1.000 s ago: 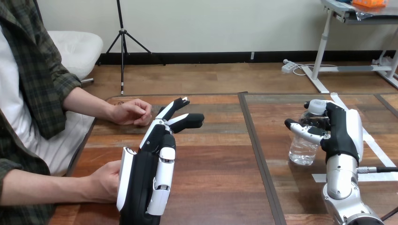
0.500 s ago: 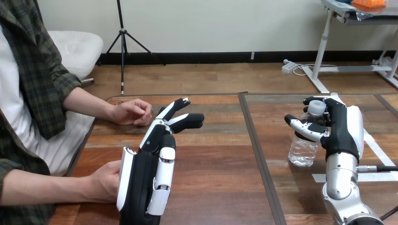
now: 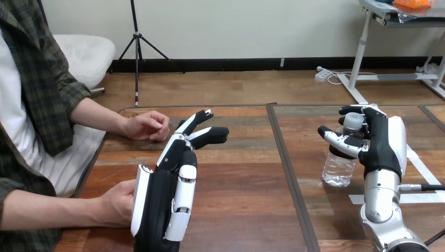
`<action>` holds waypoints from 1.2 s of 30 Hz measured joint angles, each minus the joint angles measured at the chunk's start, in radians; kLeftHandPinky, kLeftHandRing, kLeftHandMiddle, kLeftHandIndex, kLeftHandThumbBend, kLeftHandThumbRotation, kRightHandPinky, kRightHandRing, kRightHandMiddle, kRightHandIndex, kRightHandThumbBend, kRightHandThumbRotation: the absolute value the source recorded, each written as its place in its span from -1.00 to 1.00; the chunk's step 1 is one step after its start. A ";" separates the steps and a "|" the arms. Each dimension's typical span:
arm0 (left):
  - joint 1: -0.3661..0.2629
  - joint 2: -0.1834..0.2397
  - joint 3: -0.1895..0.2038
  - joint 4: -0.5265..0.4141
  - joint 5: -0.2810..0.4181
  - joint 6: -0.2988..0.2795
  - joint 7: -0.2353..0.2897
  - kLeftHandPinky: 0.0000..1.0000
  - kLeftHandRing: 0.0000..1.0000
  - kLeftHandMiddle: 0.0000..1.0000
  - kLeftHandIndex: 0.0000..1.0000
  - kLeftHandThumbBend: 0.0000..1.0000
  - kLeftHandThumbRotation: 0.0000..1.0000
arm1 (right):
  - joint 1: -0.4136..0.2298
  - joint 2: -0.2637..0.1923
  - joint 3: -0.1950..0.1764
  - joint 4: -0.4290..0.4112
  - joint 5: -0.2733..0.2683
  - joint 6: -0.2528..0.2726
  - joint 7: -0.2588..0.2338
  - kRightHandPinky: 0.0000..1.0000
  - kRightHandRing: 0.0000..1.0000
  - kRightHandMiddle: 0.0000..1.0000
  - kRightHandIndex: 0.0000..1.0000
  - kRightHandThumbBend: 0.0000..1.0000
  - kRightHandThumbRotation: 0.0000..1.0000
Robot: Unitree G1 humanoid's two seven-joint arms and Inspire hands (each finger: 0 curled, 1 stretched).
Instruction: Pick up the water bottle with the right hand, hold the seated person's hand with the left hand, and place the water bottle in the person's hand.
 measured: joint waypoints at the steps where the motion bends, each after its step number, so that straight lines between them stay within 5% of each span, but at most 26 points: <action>1: 0.000 0.000 0.000 0.000 0.000 0.000 0.000 1.00 0.42 0.44 0.65 -1.00 1.00 | 0.000 0.000 0.000 -0.001 -0.001 0.000 0.000 0.22 0.18 0.23 0.26 0.34 -1.00; 21: 0.000 0.000 -0.001 0.000 -0.002 0.001 -0.002 0.99 0.41 0.43 0.65 -1.00 1.00 | 0.000 0.000 0.004 -0.016 -0.009 0.002 0.001 0.32 0.31 0.37 0.38 0.34 -1.00; 36: 0.000 0.000 -0.001 0.000 -0.006 0.001 -0.002 1.00 0.41 0.43 0.65 -1.00 1.00 | 0.000 0.002 0.002 -0.012 0.008 0.016 0.089 0.68 0.70 0.74 0.73 0.38 -1.00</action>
